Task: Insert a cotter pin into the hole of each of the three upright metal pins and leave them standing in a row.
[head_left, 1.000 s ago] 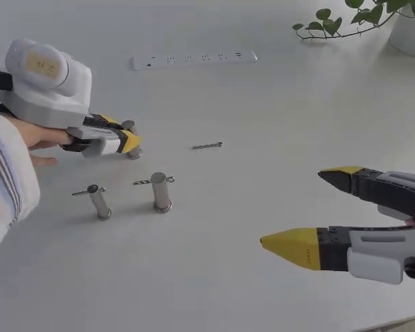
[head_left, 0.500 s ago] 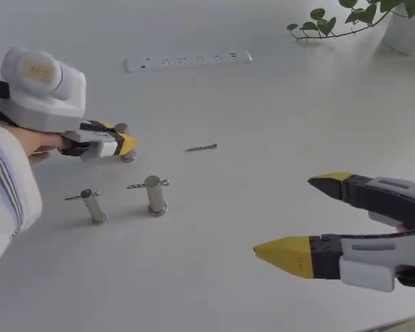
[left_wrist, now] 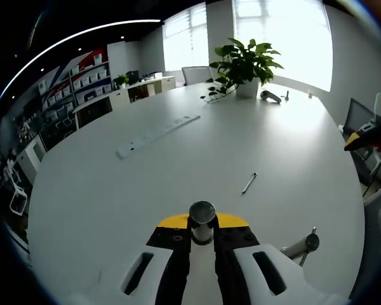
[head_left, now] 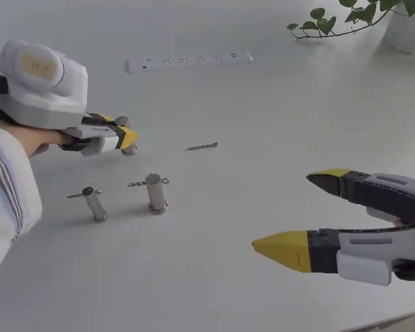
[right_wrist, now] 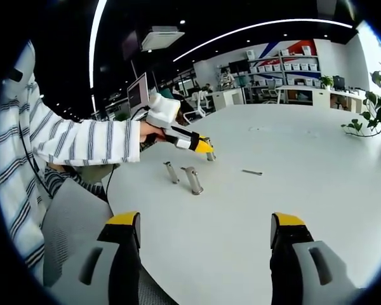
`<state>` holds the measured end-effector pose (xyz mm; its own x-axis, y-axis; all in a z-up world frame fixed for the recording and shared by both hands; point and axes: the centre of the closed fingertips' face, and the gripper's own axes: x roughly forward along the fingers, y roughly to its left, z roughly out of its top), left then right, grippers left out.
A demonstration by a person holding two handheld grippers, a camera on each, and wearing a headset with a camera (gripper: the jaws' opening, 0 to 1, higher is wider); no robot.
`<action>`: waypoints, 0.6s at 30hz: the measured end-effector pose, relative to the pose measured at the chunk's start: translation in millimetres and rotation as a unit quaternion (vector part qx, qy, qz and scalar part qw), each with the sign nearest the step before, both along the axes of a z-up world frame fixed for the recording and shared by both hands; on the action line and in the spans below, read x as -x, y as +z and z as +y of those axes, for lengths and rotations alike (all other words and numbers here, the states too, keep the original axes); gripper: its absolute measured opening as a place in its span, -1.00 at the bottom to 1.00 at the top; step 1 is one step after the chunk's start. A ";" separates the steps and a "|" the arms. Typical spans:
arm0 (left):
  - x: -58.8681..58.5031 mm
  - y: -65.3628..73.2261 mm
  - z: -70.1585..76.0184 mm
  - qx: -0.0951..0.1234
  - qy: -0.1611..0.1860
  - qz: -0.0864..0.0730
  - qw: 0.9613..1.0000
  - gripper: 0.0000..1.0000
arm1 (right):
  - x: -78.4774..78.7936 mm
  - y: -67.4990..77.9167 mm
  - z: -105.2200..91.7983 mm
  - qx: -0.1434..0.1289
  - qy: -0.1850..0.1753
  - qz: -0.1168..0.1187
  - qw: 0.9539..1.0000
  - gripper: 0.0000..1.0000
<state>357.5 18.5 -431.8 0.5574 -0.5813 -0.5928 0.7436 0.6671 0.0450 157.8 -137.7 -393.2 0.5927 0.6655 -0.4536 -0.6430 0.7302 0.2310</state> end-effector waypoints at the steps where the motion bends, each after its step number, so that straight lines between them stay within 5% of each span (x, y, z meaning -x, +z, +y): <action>1: 0.9 6.9 0.8 0.010 0.006 0.001 1.000 -0.82 | 0.3 -0.1 -0.2 0.000 0.000 0.000 1.000 0.65; 3: 4.4 15.8 0.8 0.025 0.012 0.005 1.000 -0.82 | 0.7 0.1 -0.6 -0.001 -0.001 -0.002 1.000 0.65; 8: 20.6 37.4 1.2 0.023 0.002 -0.014 1.000 -0.82 | 1.2 1.2 0.2 -0.002 0.001 -0.005 1.000 0.64; 18: 71.3 73.2 -16.9 0.062 -0.008 -0.016 0.998 -0.82 | 3.4 0.1 1.9 0.000 0.007 -0.007 1.000 0.63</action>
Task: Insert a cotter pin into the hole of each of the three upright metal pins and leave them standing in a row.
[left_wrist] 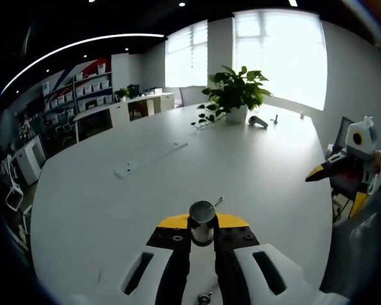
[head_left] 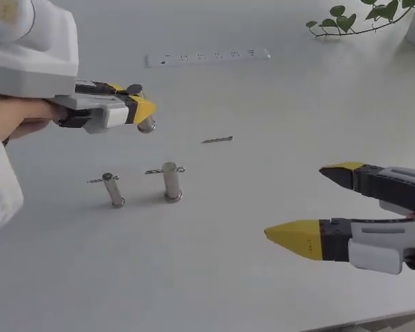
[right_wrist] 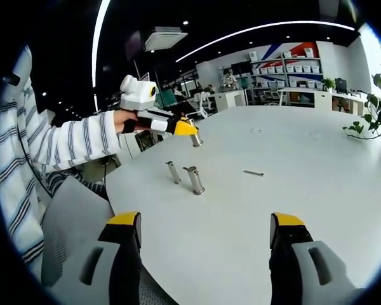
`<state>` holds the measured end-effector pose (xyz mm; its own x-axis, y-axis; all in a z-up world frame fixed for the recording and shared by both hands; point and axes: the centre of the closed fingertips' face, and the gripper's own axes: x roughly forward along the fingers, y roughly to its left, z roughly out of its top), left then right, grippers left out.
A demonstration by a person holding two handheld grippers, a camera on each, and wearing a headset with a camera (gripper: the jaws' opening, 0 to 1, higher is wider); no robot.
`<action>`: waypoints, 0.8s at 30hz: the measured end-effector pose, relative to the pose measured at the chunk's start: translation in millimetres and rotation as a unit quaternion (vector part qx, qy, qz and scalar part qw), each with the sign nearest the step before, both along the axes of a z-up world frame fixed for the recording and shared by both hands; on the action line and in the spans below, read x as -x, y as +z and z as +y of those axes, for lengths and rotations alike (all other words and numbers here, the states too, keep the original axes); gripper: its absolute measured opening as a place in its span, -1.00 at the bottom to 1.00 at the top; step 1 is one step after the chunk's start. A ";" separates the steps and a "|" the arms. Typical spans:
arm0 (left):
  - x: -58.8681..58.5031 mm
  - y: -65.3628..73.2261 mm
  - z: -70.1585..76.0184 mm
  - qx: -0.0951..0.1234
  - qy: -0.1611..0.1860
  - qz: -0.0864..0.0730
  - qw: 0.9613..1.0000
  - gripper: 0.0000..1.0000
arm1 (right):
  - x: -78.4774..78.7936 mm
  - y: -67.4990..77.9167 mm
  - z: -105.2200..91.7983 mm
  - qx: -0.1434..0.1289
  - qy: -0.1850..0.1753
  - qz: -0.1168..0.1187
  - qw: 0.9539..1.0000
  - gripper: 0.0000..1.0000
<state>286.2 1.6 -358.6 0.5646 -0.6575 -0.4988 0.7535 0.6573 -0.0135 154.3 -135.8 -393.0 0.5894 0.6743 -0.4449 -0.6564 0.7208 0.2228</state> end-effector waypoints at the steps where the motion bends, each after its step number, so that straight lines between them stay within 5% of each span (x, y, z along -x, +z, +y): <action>1: 5.6 3.1 -2.6 0.004 -0.004 0.001 1.000 -0.82 | 0.0 -0.4 0.2 -0.001 0.000 0.001 1.000 0.63; 10: 40.5 10.2 -20.0 0.022 -0.041 -0.003 0.999 -0.82 | 0.3 -6.9 -1.7 0.004 0.000 0.011 1.000 0.62; 14: 56.5 -1.1 -26.1 0.028 -0.056 0.008 0.998 -0.82 | -1.3 -7.5 -3.6 0.005 -0.003 0.012 1.000 0.62; 24: 69.6 -29.6 -32.9 0.043 -0.061 0.042 0.996 -0.82 | 0.2 -11.5 -2.9 0.013 0.000 0.019 1.000 0.62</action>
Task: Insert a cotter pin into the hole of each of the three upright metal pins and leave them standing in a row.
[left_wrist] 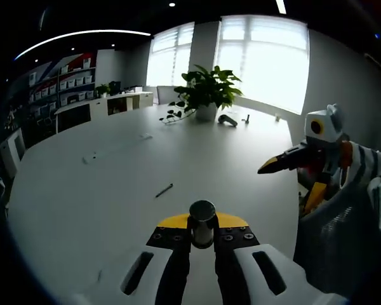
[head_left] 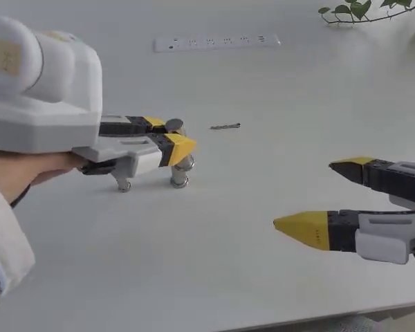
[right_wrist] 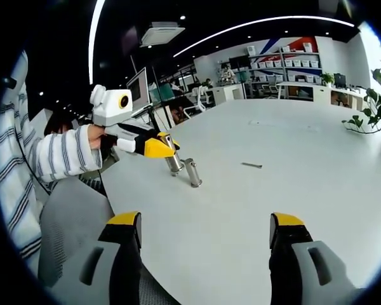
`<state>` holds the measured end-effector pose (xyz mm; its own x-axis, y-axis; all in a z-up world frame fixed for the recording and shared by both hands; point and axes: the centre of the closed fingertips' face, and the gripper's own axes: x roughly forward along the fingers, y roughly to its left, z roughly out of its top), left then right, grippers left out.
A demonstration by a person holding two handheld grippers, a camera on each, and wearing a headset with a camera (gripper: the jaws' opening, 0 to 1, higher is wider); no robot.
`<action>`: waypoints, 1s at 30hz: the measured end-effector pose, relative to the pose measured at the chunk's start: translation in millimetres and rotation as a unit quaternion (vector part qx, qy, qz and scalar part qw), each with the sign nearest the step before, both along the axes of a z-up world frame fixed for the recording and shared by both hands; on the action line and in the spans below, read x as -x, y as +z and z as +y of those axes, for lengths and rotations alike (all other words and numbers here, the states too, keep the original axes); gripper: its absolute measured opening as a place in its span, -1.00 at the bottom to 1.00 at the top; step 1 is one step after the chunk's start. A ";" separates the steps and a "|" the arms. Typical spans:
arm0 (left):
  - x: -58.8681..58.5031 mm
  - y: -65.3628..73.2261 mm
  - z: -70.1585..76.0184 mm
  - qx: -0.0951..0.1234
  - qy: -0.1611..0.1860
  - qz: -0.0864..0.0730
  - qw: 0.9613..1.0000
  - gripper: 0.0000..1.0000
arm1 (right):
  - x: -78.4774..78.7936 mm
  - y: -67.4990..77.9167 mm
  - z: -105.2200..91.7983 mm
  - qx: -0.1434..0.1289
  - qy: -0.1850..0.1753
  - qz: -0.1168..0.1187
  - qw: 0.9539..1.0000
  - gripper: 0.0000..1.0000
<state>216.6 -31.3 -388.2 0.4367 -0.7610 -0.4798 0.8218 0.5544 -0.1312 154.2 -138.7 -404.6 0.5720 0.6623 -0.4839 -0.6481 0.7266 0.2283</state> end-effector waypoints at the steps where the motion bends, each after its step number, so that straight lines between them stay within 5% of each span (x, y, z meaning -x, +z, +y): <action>1: 1.8 -2.4 -1.0 0.000 -0.001 0.002 1.000 -0.82 | 0.3 -0.7 0.3 0.001 0.001 0.001 1.000 0.62; 5: 9.9 -21.0 -3.5 -0.026 -0.013 0.006 1.000 -0.82 | 2.4 -3.7 1.4 0.005 0.005 0.005 1.000 0.62; 14: 20.3 -49.1 -10.8 -0.038 -0.018 0.025 0.999 -0.82 | 3.9 -6.0 2.6 0.008 0.009 0.009 1.000 0.62; 30: 25.4 -63.1 -13.8 -0.068 -0.034 0.011 0.997 -0.81 | 5.6 -15.1 5.9 0.021 0.018 0.019 0.999 0.60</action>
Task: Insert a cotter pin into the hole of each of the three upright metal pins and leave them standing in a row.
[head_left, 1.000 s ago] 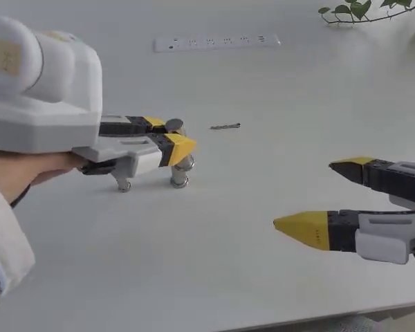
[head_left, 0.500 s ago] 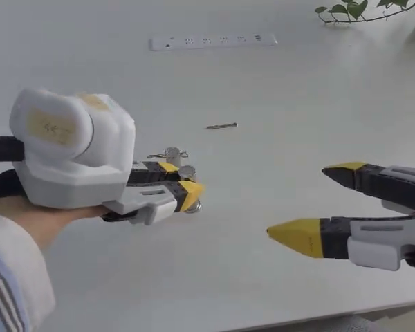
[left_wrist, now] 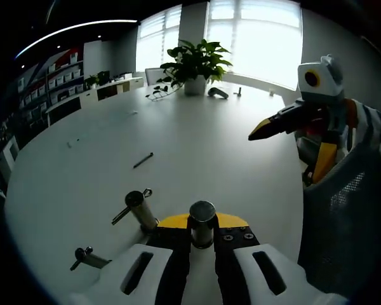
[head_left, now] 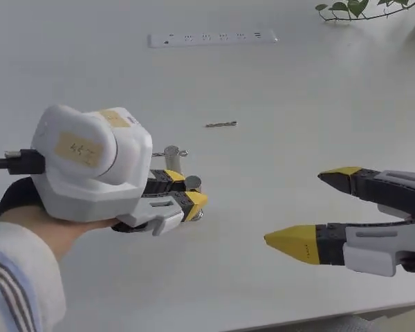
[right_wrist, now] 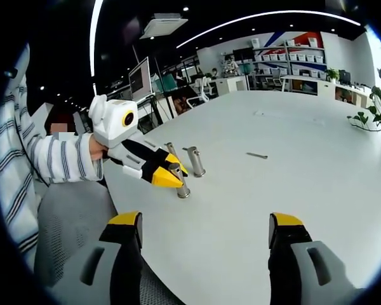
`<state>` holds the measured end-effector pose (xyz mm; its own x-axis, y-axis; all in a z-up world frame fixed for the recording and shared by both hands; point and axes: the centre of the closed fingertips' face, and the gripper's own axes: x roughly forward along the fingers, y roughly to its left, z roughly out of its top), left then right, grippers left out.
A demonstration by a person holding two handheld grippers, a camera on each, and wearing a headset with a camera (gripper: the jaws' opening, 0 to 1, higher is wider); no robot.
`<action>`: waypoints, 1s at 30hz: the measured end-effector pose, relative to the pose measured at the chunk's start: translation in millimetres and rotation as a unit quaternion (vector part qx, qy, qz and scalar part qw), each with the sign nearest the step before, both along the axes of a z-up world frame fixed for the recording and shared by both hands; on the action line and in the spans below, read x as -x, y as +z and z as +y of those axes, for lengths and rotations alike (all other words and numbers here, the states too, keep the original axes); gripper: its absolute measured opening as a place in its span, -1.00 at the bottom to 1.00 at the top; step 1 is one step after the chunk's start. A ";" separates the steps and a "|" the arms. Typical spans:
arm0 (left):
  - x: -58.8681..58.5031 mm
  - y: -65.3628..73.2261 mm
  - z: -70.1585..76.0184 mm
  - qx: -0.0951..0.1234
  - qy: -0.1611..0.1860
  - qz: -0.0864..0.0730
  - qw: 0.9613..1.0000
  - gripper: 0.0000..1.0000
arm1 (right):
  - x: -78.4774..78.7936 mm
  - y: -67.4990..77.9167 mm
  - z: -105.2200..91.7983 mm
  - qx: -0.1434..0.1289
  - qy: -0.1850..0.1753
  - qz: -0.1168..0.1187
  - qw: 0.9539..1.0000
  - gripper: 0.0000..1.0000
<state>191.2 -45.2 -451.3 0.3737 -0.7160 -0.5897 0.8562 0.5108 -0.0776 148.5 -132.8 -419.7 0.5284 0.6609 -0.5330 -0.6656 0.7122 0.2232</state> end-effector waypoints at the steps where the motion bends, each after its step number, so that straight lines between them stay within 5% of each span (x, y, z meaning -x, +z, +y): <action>1: 0.3 -0.9 0.4 -0.003 -0.002 -0.002 1.000 -0.81 | 0.1 -0.3 0.2 0.000 0.001 0.001 1.000 0.60; 30: 14.1 -5.4 0.2 -0.003 -0.033 -0.011 0.999 -0.80 | 4.2 -5.2 8.0 0.002 0.020 0.008 1.000 0.56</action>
